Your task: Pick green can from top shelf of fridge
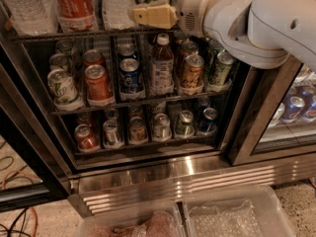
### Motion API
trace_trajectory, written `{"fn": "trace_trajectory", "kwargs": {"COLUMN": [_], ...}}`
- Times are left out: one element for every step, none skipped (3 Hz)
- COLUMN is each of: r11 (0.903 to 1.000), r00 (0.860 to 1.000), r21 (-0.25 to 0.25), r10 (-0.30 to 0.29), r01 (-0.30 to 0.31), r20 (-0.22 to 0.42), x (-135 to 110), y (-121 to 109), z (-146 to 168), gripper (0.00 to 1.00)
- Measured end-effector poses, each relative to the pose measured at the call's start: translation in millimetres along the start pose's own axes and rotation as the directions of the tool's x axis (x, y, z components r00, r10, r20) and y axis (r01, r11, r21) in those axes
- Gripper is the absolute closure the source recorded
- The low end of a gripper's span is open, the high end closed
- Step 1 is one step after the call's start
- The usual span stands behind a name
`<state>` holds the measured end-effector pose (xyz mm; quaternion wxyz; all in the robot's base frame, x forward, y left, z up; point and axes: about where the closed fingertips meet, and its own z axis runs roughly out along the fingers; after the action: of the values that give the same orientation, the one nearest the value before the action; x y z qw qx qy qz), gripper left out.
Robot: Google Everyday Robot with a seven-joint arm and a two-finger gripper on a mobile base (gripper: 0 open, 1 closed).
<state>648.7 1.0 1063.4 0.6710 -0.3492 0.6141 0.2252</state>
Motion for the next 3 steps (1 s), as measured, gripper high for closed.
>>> {"fn": "trace_trajectory", "kwargs": {"r11": [0.9998,0.9996,0.9996], "r00": [1.000,1.000,1.000], "r21": [-0.015,-0.027,-0.027], "r10": [0.015,0.013,0.008], "r01": [-0.015,-0.013,-0.008], "r20": [0.004,0.011,0.016], "x": [5.4,4.7,1.8], "y": [0.1,-3.2,-8.4], "z": [9.1,16.5,19.0], "gripper": [0.17,0.20,0.39]}}
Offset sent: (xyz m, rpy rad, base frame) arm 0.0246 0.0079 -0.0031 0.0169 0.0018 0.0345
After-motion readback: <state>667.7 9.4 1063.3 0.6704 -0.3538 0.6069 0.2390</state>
